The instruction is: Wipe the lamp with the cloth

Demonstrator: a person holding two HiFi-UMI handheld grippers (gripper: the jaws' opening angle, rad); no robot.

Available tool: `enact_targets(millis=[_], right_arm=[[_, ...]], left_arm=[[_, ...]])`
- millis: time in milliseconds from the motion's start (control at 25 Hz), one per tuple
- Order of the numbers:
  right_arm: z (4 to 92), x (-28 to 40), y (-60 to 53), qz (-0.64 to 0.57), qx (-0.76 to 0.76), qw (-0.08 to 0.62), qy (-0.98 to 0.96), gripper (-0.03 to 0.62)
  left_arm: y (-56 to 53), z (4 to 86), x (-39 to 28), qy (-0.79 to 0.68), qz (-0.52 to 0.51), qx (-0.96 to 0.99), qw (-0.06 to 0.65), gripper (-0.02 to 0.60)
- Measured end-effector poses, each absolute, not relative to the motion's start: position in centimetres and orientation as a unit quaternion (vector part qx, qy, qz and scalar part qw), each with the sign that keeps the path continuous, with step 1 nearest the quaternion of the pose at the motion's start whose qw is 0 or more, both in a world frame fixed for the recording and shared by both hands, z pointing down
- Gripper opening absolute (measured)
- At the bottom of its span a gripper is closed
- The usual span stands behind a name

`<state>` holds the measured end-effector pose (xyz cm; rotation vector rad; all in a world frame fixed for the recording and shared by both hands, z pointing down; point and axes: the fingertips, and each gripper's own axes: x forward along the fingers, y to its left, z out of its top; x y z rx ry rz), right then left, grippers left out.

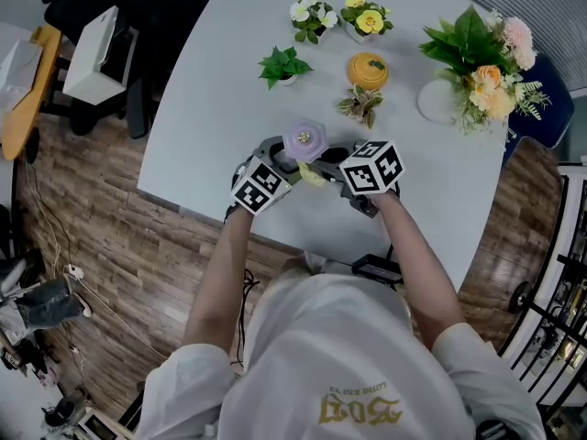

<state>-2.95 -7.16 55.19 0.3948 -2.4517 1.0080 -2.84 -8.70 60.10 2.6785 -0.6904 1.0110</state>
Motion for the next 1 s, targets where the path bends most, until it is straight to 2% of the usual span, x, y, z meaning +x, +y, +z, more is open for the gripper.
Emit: enact_targets(millis=[1000], right_arm=[[55.4,-1.3,-7.6,0.401,0.168,0.202,-0.878,0.055]], left_arm=[[-8.7,60.2,-3.0,-0.233,0.347,0.904,0.095,0.278]])
